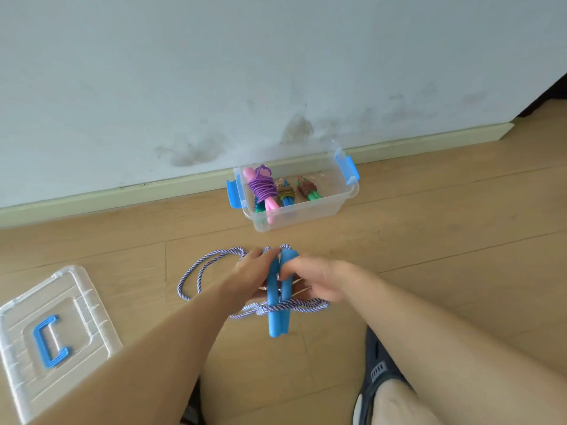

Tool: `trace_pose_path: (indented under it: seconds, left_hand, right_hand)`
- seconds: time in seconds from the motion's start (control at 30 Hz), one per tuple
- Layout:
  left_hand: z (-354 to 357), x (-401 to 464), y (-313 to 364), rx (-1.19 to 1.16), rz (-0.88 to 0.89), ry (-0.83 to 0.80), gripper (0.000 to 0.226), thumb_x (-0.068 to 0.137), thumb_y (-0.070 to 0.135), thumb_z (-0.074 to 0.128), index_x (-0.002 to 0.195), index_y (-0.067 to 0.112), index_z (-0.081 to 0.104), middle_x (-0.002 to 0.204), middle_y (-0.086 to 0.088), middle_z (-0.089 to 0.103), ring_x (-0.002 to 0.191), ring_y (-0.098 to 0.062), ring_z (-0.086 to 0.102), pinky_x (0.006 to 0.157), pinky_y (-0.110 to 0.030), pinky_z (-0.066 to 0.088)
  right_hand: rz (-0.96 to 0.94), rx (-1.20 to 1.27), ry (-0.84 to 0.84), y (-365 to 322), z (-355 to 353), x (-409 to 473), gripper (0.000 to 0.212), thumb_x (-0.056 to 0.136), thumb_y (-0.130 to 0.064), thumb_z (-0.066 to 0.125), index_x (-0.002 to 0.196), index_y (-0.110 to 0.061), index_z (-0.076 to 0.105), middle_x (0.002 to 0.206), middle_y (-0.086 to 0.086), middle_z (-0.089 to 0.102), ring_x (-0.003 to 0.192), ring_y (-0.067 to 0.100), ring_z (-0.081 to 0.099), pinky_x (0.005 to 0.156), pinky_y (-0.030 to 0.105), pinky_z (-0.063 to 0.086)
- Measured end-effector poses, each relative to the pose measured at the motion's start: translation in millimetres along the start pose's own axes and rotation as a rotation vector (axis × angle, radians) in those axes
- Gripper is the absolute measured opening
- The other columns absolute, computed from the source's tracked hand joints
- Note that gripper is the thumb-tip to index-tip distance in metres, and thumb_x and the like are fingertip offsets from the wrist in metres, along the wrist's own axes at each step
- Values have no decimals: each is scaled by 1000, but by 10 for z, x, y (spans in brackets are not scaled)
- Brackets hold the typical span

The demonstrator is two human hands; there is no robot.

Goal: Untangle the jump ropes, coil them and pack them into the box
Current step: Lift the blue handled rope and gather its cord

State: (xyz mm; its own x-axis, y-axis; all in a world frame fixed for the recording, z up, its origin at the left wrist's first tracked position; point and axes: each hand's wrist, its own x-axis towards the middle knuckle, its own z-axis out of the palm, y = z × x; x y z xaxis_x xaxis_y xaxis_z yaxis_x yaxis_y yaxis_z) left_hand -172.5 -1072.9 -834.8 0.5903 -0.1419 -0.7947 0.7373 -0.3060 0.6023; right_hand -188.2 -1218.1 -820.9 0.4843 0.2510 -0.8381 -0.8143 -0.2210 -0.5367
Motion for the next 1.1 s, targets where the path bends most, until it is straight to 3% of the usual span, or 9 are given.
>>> trace_pose_path:
  seconds: [0.13,0.27,0.4,0.6,0.73,0.83,0.93,1.03,1.1]
  left_hand:
    - [-52,-473,332,28,87,-45,52,81,63,62,119,29,53,116,-4,68,98,-22,72,90,-43,59]
    - [-132,-976,649,-8,201,-39,80,58,58,79,122,21,49,114,-7,68,95,-25,73,87,-43,59]
    - [-201,-1416,952,-94,273,-143,63,78,41,75,124,4,52,100,-11,67,83,-24,67,77,-34,56]
    - [-285,-1996,1206,-88,354,-209,2,85,9,55,85,6,54,75,-9,53,63,-19,54,63,-28,48]
    - [-344,-2112,1251,-96,442,-142,28,64,2,53,92,6,52,78,-12,50,63,-20,51,69,-32,52]
    - [-379,-2171,1293,-31,517,-65,42,55,3,54,96,8,55,86,-11,55,75,-23,54,81,-37,52]
    - [-361,-2249,1361,37,583,-106,41,54,1,52,94,8,54,83,-11,52,76,-25,51,79,-39,47]
    - [-354,-2341,1436,188,565,-242,36,56,0,49,91,-1,56,73,-12,52,64,-24,49,67,-33,45]
    - [-422,-2344,1475,330,552,-304,36,58,1,49,91,-11,52,79,-15,47,64,-24,44,64,-32,41]
  right_hand:
    - [-110,-148,-46,-355,171,-453,40,89,4,40,125,-8,54,114,14,69,103,28,69,97,44,54]
    - [-235,-247,-46,-641,308,-911,51,87,8,47,135,-10,52,123,16,68,109,29,69,98,44,54]
    - [-321,-275,-100,-911,415,-1393,43,88,4,56,131,3,55,123,25,66,111,33,68,100,42,53]
    - [-321,-433,-101,-1162,336,-2013,51,85,-12,72,132,0,54,105,14,54,90,28,65,97,41,55]
    - [-360,-729,165,-1205,252,-2279,45,85,-13,74,123,3,56,116,21,66,91,24,64,93,37,55]
    - [-424,-907,414,-1221,172,-2297,72,71,-25,86,130,-10,48,124,6,61,99,23,66,86,38,54]
    - [-620,-761,341,-1247,234,-2218,93,67,-15,85,144,-29,35,135,-7,47,112,15,57,90,36,53]
    - [-750,-694,243,-1304,285,-2112,55,62,-2,79,110,-16,56,94,-6,66,77,12,62,64,27,49]
    - [-740,-704,218,-1306,265,-2059,36,65,5,74,93,-10,58,75,-4,63,62,11,57,57,27,45]
